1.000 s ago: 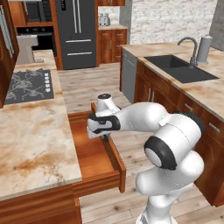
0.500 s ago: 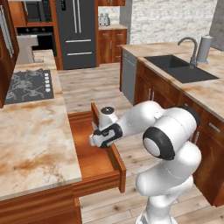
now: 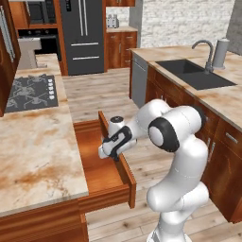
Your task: Pick up the metallic utensils from the counter and place them in the open drawer. Make sure not to pick up any wooden utensils.
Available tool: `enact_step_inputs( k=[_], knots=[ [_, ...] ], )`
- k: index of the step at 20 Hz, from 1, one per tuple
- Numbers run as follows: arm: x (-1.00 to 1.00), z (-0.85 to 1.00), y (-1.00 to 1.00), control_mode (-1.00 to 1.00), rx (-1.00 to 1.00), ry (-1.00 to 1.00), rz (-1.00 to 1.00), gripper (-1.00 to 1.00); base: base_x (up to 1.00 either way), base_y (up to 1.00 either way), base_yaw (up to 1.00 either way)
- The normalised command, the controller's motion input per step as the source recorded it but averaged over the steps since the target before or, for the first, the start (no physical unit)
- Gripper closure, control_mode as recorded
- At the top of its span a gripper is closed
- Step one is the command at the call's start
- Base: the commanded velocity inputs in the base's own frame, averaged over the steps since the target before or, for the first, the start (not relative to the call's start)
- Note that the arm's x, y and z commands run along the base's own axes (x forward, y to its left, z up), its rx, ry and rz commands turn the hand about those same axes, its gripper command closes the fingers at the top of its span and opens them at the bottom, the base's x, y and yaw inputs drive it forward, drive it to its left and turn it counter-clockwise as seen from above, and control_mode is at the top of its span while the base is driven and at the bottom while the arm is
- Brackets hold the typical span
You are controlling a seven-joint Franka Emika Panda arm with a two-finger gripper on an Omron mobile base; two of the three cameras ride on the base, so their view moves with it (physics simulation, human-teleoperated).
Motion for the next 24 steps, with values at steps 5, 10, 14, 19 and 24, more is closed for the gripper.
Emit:
enact_step_inputs(
  k=[5,10,14,19,24],
  knots=[
    [0.27,-0.48,0.0,-1.0,0.0,0.04,0.0,1.0,0.0,0.0,0.0],
    [0.15,-0.37,0.0,-1.0,0.0,0.0,0.0,1.0,0.0,0.0,0.0],
    [0.05,-0.09,-0.27,-1.0,0.0,0.0,0.0,1.0,0.0,0.0,0.0],
    [0.0,0.0,-0.57,-1.0,0.0,0.0,0.0,1.0,0.0,0.0,0.0],
    [0.17,0.0,-0.66,-1.0,0.0,0.0,0.0,1.0,0.0,0.0,0.0]
  ],
)
